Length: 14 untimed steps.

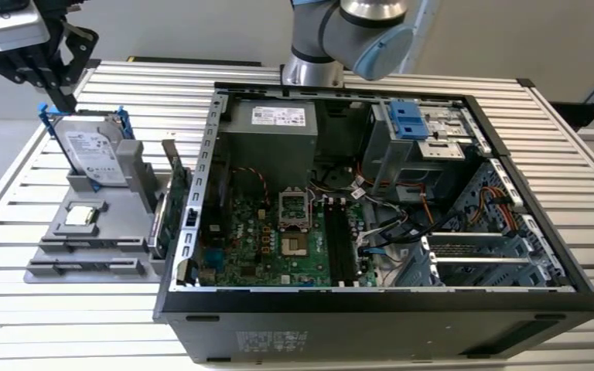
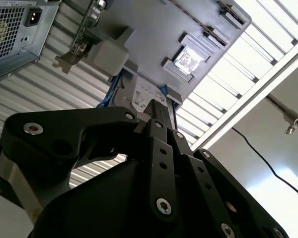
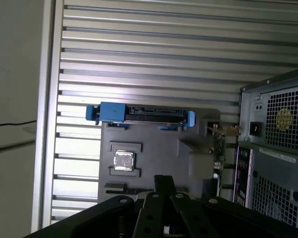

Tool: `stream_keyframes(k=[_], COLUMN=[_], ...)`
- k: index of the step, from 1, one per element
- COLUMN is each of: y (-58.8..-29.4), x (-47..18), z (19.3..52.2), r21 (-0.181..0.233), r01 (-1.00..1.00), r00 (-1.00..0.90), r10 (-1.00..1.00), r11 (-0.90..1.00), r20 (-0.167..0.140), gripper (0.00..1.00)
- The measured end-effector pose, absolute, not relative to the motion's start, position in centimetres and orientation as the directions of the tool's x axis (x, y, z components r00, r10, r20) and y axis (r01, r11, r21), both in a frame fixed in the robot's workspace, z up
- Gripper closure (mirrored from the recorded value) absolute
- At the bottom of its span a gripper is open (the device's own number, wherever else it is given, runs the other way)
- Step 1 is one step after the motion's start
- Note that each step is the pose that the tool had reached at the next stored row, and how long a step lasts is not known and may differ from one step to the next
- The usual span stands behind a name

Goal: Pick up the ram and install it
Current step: 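Reach for the ram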

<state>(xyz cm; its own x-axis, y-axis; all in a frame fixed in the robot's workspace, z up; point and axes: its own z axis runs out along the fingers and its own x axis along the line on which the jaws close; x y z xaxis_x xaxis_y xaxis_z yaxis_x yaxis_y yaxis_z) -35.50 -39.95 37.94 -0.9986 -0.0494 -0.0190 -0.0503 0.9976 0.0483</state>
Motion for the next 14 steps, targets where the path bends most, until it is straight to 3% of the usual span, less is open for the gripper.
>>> stream_keyframes(k=[14], y=[-40.34], x=[-35.62], z=[37.92], r21=[0.048], r01=[-0.050], r00=[-0.999], r10=[-0.049], r11=[0.998], r20=[-0.019], gripper=[1.00])
